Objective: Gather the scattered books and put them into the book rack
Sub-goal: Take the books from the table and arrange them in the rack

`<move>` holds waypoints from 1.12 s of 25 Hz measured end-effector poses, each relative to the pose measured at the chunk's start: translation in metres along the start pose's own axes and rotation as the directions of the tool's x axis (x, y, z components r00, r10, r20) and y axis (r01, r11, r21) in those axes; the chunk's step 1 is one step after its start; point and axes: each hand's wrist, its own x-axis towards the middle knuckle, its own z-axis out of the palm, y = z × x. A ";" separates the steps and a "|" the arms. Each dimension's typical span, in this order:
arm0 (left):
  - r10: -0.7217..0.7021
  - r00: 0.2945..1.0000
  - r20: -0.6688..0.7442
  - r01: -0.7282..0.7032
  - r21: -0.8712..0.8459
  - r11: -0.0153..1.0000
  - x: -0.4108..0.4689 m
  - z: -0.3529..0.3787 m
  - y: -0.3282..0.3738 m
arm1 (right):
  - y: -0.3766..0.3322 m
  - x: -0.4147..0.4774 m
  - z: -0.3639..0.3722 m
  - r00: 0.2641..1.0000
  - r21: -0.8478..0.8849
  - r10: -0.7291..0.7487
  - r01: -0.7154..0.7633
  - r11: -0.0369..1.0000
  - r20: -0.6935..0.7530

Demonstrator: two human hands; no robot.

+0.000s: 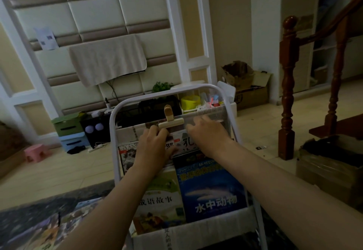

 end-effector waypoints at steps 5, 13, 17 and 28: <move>0.017 1.000 0.021 -0.017 0.002 1.000 -0.001 -0.003 -0.004 | 0.001 0.000 0.004 0.998 -0.006 0.068 -0.068 0.998 -0.013; 0.020 0.999 0.044 -0.020 -0.002 1.000 -0.001 -0.006 -0.004 | 0.000 0.003 0.007 0.989 -0.008 0.131 -0.132 0.991 -0.069; 0.010 0.999 0.047 -0.010 -0.005 1.000 -0.001 -0.006 -0.003 | -0.002 0.004 0.008 0.987 0.015 0.142 -0.142 0.990 -0.074; 0.028 0.992 0.121 -0.026 -0.024 0.999 -0.011 -0.028 -0.010 | -0.008 0.006 -0.009 0.983 0.091 0.185 -0.185 0.978 0.009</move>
